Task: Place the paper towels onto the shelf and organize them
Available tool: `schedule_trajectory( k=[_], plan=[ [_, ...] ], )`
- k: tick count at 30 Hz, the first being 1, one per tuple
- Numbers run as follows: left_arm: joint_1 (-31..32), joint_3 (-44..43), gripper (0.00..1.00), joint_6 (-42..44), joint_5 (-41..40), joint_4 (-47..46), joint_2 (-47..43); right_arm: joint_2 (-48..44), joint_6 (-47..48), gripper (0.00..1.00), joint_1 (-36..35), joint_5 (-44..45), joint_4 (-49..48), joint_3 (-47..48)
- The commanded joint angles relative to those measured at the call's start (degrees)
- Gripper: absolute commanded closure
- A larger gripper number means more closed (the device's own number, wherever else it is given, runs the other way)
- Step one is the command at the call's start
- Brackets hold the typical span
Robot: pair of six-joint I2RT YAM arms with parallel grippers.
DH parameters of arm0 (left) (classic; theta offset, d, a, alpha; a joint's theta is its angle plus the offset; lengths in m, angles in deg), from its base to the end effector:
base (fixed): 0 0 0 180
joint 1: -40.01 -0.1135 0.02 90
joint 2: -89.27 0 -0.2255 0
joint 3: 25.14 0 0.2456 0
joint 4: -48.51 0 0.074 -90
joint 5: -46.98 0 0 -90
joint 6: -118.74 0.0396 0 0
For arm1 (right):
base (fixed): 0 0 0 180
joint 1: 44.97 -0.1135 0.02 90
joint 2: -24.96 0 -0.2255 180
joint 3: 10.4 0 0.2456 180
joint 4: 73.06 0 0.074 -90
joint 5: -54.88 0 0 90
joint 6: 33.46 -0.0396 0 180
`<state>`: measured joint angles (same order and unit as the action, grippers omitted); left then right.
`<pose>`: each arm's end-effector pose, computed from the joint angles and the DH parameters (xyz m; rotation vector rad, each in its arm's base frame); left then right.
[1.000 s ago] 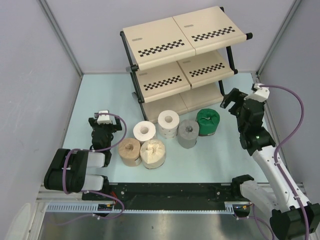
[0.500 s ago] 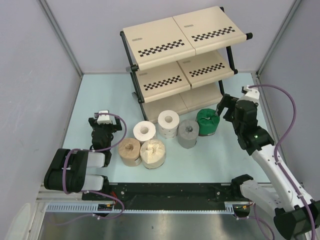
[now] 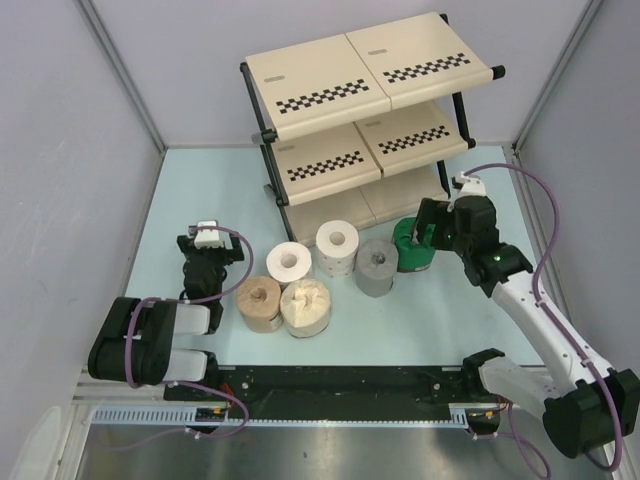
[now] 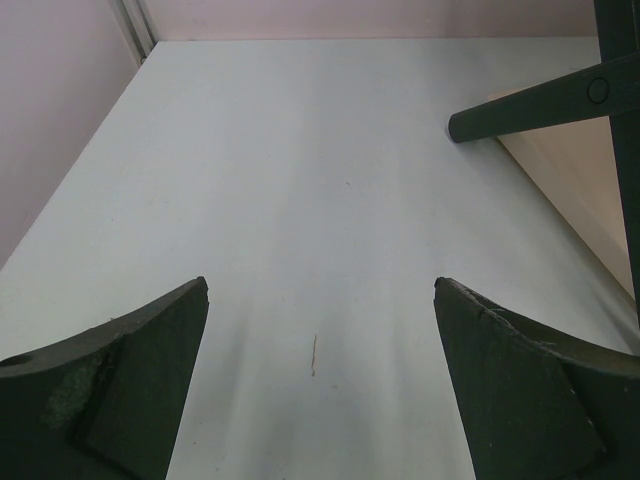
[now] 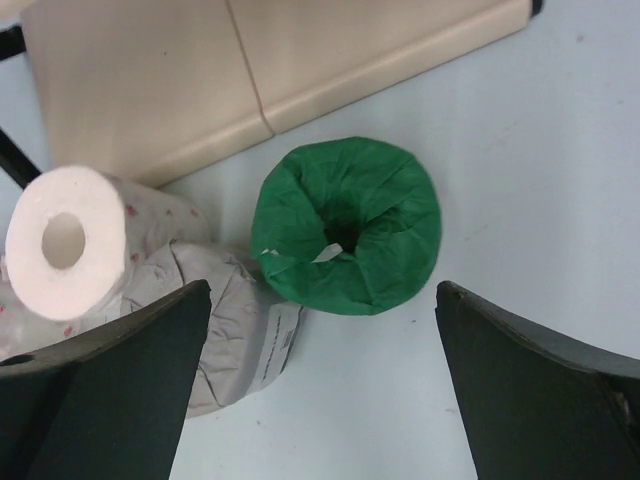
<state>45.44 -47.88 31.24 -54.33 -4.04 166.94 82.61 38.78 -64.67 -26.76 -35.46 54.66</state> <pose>0.2254 -0.0136 0.1281 -0.0411 1.6123 0.1196 0.2286 0.0757 0.2788 0.0527 2.1001 0.2424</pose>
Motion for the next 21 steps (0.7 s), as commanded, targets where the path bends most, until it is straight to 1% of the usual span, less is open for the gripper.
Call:
schedule_trajectory(
  k=[1, 9, 14, 21],
  plan=[
    [-0.2, -0.7, 0.0, -0.3, 1.2, -2.1, -0.9, 2.3, 2.6, 0.0, -0.2, -6.6, -0.7, 1.9],
    [-0.2, -0.7, 0.0, -0.3, 1.2, -2.2, -0.9, 4.1, 1.4, 0.0, -0.2, -1.2, 0.2, 1.8],
    [-0.2, -0.7, 0.0, -0.4, 1.2, -2.1, -0.8, 5.6, -1.0, 0.0, 0.0, 6.1, 1.1, 1.8],
    [-0.2, -0.7, 0.0, -0.4, 1.2, -2.1, -0.9, 8.7, -2.0, 0.0, 0.8, 6.3, 0.1, 1.8]
  ],
)
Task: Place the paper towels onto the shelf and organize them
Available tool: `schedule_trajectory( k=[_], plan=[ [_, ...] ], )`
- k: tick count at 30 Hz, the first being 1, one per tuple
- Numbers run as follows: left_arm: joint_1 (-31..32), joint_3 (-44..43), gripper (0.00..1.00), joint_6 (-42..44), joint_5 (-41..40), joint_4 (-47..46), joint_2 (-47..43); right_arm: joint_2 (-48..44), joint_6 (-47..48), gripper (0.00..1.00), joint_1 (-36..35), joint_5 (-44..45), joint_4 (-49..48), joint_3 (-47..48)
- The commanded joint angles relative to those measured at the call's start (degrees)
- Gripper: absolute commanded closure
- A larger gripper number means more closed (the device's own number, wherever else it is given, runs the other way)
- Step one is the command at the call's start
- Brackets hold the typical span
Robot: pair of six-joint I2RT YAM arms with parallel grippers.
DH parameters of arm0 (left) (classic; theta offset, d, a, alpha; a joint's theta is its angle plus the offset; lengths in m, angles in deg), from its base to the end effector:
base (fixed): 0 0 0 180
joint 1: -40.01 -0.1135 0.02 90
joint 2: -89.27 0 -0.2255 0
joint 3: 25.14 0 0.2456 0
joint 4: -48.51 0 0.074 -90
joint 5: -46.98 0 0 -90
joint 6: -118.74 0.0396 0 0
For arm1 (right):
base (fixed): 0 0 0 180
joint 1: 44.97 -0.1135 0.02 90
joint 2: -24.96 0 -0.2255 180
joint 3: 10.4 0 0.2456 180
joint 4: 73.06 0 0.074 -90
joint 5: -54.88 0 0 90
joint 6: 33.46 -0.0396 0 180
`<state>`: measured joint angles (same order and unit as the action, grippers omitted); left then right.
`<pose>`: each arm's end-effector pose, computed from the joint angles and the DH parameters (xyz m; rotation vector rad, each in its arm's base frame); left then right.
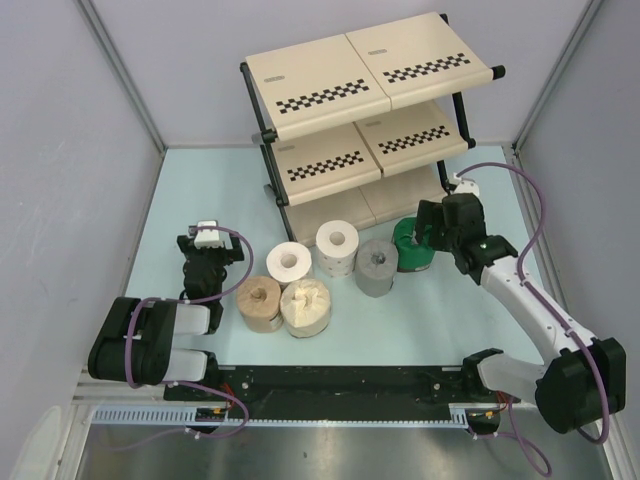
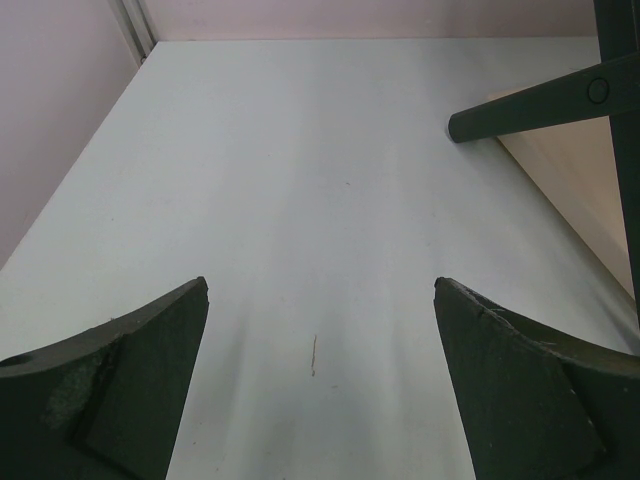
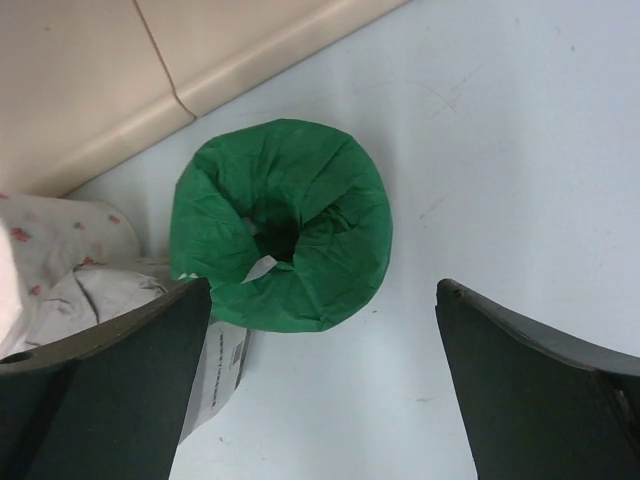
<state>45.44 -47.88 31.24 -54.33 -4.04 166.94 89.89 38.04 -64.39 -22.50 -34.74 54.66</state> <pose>0.2254 -0.0136 0.1281 -0.0411 1.6123 0.1196 0.2467 0.0778 0.2487 0.1013 2.2187 0.1180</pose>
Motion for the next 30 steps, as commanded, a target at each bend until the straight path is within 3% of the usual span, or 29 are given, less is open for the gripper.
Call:
schedule_trajectory(
  k=[1, 20, 30],
  plan=[
    [-0.2, -0.7, 0.0, -0.4, 1.2, -2.1, -0.9, 1.9, -1.4, 0.0, 0.7, 2.2, -0.6, 1.9],
    [-0.2, -0.7, 0.0, -0.4, 1.2, -2.1, -0.9, 8.5, -4.9, 0.0, 3.5, -0.8, -4.2, 1.9],
    [-0.2, -0.7, 0.0, -0.3, 1.2, -2.2, -0.8, -0.9, -6.3, 0.02, 4.6, 1.8, -6.1, 1.9]
  ],
)
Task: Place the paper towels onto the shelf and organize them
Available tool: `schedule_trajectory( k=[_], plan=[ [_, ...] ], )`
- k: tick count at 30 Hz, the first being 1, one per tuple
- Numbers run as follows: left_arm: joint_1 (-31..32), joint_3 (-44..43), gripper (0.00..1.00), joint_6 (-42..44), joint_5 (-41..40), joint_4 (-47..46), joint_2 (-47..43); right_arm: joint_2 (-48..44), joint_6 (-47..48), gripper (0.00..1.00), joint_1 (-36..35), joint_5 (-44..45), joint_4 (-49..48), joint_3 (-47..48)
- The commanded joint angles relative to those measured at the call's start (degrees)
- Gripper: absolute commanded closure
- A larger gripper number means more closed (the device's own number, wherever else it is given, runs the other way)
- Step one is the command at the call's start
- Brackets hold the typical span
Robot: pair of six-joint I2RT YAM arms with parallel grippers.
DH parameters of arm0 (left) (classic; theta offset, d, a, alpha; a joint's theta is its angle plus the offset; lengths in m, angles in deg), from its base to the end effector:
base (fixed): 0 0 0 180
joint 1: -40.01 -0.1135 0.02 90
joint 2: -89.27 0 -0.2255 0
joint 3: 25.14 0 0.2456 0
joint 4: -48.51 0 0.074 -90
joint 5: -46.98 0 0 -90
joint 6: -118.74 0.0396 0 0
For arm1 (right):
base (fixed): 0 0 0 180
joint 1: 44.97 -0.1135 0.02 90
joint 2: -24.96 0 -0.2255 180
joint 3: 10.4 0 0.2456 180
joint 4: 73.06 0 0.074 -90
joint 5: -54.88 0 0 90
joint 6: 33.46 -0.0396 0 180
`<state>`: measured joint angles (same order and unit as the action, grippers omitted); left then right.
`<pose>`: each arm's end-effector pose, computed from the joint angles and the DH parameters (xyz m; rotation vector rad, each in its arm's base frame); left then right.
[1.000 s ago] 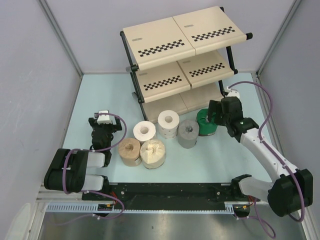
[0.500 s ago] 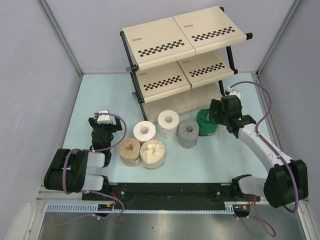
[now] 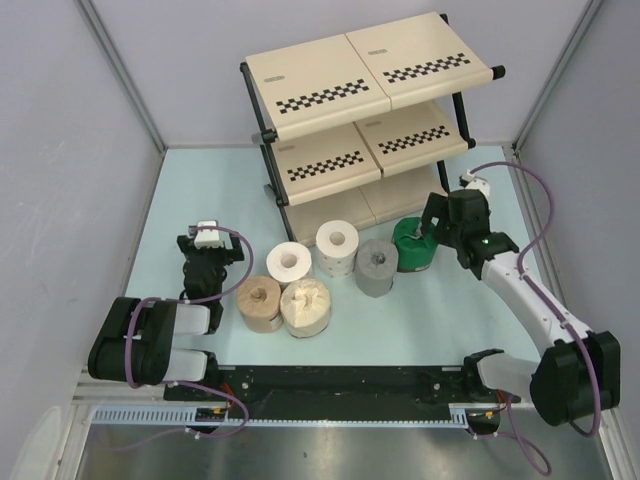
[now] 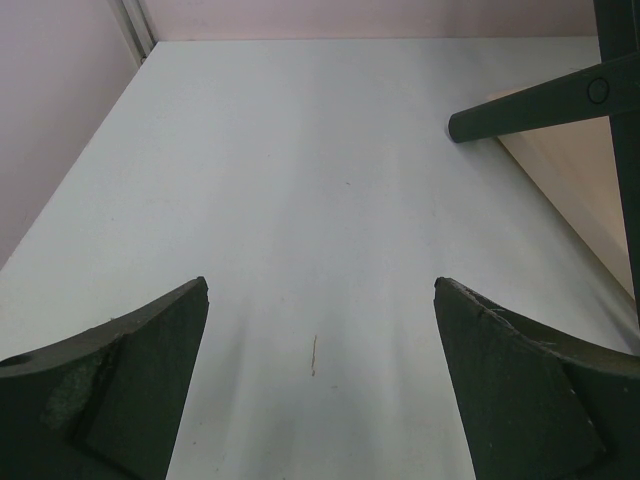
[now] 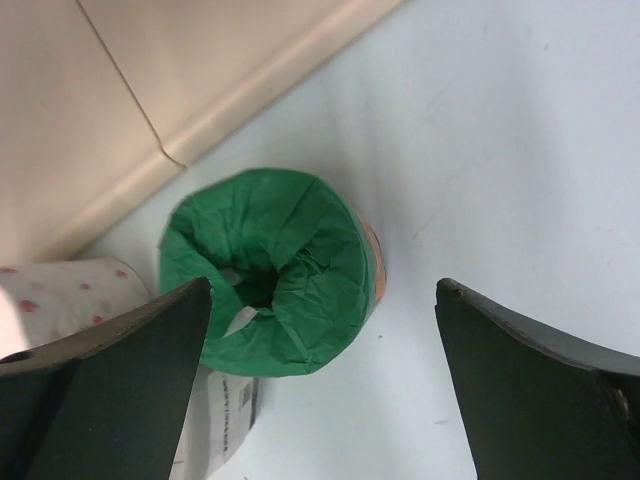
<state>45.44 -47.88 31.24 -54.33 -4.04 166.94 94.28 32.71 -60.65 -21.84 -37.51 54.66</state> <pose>0.2254 -0.0136 0.1281 -0.0411 1.6123 0.1196 0.2641 0.0647 0.2342 0.2813 2.2281 0.1093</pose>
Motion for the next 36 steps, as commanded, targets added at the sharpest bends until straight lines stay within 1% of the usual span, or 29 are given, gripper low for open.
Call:
schedule_trajectory(
  k=[1, 6, 12, 20, 36],
  plan=[
    [-0.2, -0.7, 0.0, -0.3, 1.2, -2.1, -0.8, -5.8, -1.0, 0.01, 0.9, 0.8, -3.3, 1.9],
    [-0.2, -0.7, 0.0, -0.3, 1.2, -2.1, -0.9, -6.1, 0.5, 0.02, 0.7, -3.0, -3.8, 1.9],
    [-0.2, -0.7, 0.0, -0.4, 1.2, -2.1, -0.9, -2.9, 1.9, 0.01, -1.2, -4.7, -3.8, 1.8],
    [-0.2, -0.7, 0.0, -0.4, 1.2, -2.2, -0.8, 0.0, 3.4, 0.01, -3.4, -4.9, -4.4, 1.9],
    [-0.2, -0.7, 0.0, -0.3, 1.2, -2.1, -0.8, 5.7, 3.5, 0.01, -3.3, -3.3, -2.7, 1.9]
  ],
)
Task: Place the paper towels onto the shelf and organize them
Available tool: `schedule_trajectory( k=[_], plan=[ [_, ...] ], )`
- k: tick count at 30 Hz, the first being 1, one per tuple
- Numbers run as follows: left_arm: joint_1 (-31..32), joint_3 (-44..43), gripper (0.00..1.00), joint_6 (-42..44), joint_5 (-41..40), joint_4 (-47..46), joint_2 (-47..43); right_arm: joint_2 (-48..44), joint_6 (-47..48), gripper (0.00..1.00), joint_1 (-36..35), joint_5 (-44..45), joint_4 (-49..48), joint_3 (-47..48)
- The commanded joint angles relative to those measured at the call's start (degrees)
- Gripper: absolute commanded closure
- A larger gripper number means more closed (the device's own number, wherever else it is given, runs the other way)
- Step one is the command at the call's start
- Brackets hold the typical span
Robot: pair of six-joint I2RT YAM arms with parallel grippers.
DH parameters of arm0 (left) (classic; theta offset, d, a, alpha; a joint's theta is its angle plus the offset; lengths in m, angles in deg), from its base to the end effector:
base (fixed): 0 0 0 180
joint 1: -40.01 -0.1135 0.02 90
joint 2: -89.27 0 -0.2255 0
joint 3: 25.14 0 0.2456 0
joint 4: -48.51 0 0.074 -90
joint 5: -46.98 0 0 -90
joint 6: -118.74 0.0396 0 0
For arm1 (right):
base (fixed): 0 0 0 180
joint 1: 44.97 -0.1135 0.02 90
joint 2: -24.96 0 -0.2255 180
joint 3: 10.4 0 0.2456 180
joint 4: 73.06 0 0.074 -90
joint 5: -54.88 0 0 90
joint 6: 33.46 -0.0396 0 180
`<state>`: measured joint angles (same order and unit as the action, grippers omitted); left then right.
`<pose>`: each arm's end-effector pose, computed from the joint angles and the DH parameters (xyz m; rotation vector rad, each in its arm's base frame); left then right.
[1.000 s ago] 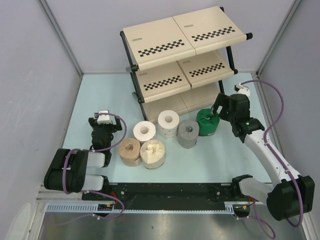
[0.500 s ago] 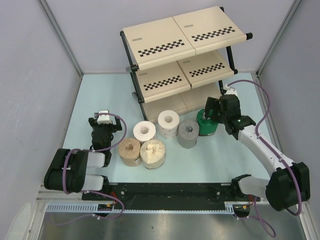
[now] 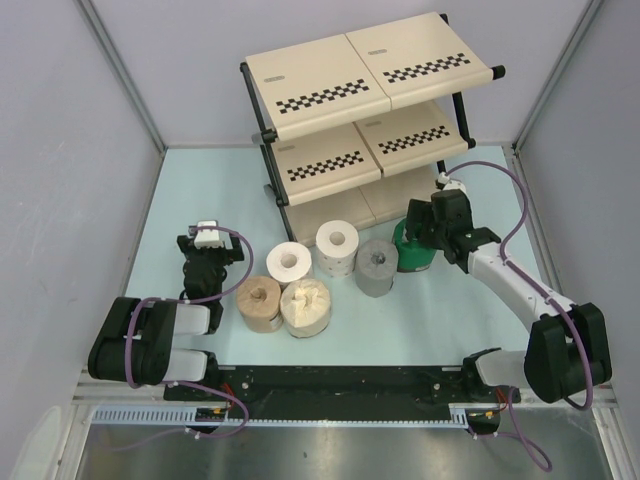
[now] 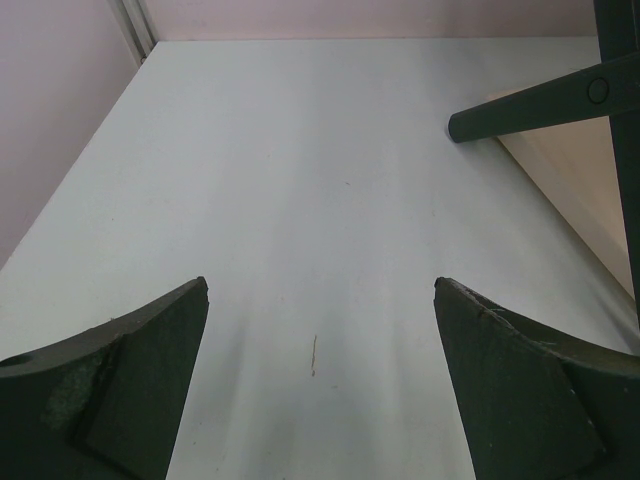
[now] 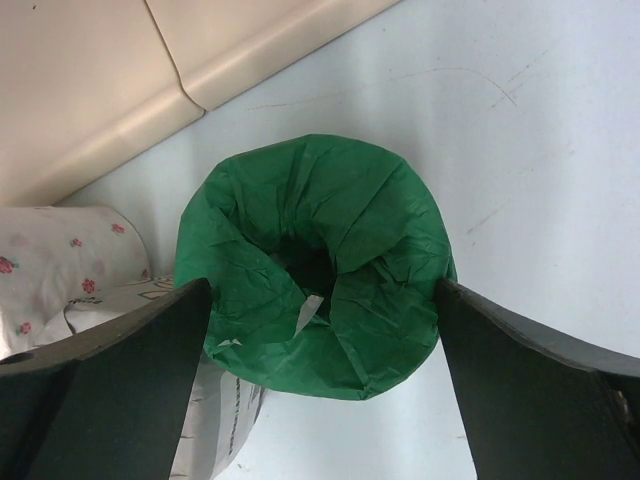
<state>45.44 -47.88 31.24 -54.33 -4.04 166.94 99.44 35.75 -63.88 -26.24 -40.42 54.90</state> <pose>0.2254 -0.0136 0.1281 -0.0411 1.6123 0.1196 0.2729 0.0870 0.2162 0.1173 2.2937 0.1808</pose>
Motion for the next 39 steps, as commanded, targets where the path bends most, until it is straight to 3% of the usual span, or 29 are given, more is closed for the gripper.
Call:
schedule_trajectory(
  k=[1, 24, 39],
  plan=[
    [-0.2, -0.7, 0.0, -0.4, 1.2, -2.1, -0.8, 0.5, 0.5, 0.01, -0.2, 1.6, 0.6, 1.7],
    [-0.3, -0.7, 0.0, -0.4, 1.2, -2.1, -0.8, -3.8, 0.8, 0.01, -0.1, 6.7, 3.5, 1.7],
    [-0.2, -0.7, 0.0, -0.4, 1.2, -2.2, -0.9, 0.1, 0.1, 0.01, -0.3, 6.7, 2.9, 0.8]
  ],
)
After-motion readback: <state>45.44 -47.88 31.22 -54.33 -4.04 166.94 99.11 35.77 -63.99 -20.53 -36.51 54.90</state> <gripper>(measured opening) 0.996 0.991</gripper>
